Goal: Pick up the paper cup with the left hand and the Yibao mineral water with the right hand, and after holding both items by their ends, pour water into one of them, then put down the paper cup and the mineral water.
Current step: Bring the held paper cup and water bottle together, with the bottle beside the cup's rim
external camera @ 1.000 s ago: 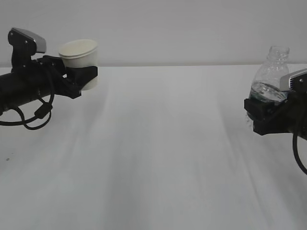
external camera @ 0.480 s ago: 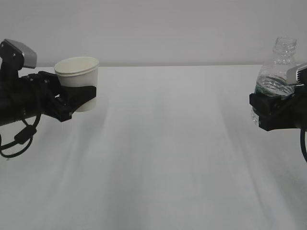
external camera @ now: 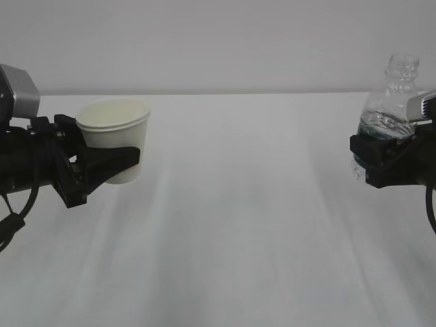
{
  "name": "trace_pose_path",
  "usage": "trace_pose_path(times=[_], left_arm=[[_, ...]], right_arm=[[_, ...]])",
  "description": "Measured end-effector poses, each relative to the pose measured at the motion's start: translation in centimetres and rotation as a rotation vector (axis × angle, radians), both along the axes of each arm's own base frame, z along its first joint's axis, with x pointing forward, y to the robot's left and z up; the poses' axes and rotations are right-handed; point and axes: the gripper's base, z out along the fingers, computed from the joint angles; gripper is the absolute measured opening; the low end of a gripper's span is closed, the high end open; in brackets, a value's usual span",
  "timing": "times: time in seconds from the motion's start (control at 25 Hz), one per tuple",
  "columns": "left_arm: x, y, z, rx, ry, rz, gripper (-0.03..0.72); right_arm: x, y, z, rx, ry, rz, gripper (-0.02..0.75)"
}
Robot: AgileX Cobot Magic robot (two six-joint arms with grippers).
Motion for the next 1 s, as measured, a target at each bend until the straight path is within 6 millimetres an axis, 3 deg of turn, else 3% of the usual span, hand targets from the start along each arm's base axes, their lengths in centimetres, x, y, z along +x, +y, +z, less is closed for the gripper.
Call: trace_pose_path(times=[0.76,1.0], left_arm=[[-1.9,-1.0,1.2,-0.056,-0.036,-0.217,0.430],[-3.0,-2.4,1.6,-0.042,-0.038,-0.298,0.428]], right_arm=[[-0.3,0.2,0.3,-0.007,0.011,0.029,0.435],[-0.4,0.3,0.2,-0.008,0.032,0.038,0.435]])
